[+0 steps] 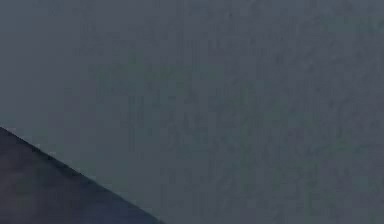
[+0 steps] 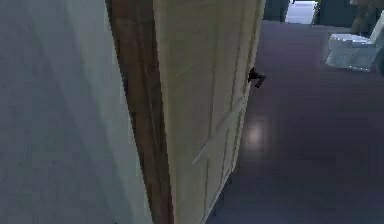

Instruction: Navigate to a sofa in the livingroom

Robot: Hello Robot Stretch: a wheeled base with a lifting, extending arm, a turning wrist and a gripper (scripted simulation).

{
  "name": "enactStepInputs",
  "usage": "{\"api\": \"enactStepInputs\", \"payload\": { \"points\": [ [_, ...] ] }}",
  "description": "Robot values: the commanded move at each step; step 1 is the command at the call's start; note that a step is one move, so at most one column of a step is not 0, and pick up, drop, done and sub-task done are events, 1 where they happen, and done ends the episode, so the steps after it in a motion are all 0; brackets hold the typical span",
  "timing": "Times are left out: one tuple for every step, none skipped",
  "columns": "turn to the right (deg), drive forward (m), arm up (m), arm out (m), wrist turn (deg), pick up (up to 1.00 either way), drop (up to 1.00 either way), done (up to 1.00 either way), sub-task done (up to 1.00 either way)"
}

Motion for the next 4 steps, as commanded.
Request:
{"api": "enactStepInputs", "payload": {
  "points": [
    [45.0,0.00,0.00,0.00,0.0,0.00,0.00,0.00,0.00],
    [45.0,0.00,0.00,0.00,0.0,0.00,0.00,0.00,0.00],
    [45.0,0.00,0.00,0.00,0.0,0.00,0.00,0.00,0.00],
    [30.0,0.00,0.00,0.00,0.0,0.00,0.00,0.00,0.00]
  ]
}}
